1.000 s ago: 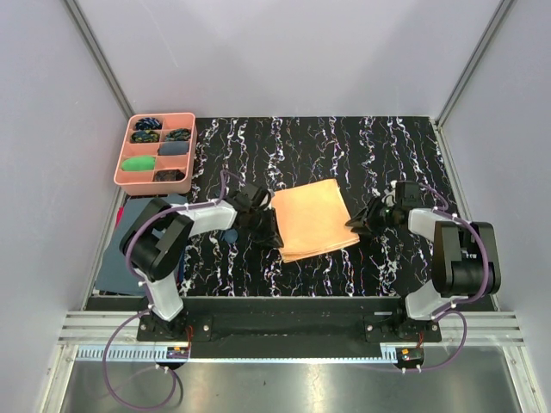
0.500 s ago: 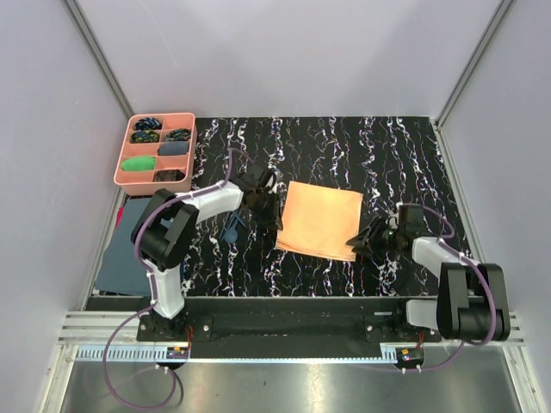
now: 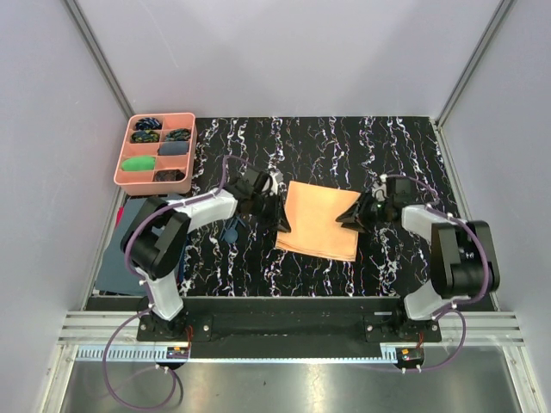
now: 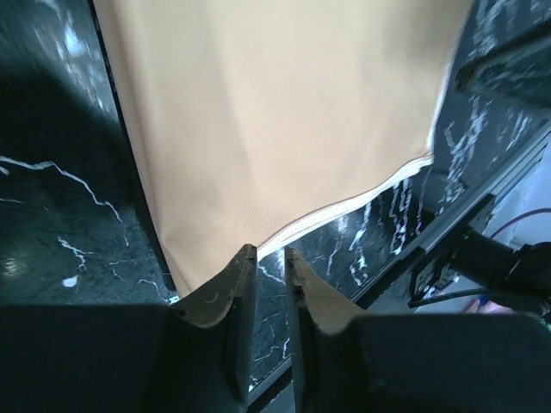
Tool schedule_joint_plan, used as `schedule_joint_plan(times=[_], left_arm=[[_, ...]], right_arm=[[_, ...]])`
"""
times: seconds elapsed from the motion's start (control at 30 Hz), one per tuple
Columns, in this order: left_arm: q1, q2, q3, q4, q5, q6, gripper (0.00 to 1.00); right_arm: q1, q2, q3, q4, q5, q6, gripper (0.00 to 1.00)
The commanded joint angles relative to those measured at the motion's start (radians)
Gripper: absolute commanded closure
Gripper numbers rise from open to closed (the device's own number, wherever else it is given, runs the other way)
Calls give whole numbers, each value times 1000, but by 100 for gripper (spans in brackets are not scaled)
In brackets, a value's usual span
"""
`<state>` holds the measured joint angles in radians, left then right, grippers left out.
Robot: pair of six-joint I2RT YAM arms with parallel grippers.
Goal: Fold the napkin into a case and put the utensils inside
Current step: Fold the top corner of the square-folded napkin at the center of the board.
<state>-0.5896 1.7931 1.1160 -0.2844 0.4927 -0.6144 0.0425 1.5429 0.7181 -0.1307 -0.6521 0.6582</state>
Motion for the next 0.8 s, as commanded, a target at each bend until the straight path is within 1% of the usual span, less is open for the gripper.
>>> schedule_joint_plan(times=[0.0, 0.13, 0.17, 0.2, 0.3, 0.37, 0.47, 0.63, 0.73, 0.77], left_arm=[[-13, 14, -74, 113, 41, -36, 78], [-12, 11, -128, 143, 32, -38, 78], [-12, 12, -133, 157, 32, -38, 78], [-12, 21, -134, 156, 33, -39, 79], [-12, 41, -146, 159, 32, -36, 79], [-12, 49, -157, 165, 32, -38, 79], [-12, 64, -177, 177, 35, -42, 80], [-12, 78, -217, 205, 38, -56, 81], [-12, 75, -237, 206, 27, -59, 81], [-10, 72, -242, 208, 27, -61, 82]], right_arm=[[89, 120, 168, 155, -82, 20, 62], [138, 259, 311, 235, -118, 61, 61], [149, 323, 373, 241, -124, 69, 62], [158, 356, 406, 249, -148, 76, 63], [204, 463, 520, 267, -167, 107, 69], [235, 529, 587, 275, -175, 121, 71], [266, 604, 654, 281, -176, 135, 72], [278, 707, 725, 293, -181, 139, 73], [277, 766, 774, 267, -173, 117, 73], [277, 795, 817, 246, -169, 100, 73]])
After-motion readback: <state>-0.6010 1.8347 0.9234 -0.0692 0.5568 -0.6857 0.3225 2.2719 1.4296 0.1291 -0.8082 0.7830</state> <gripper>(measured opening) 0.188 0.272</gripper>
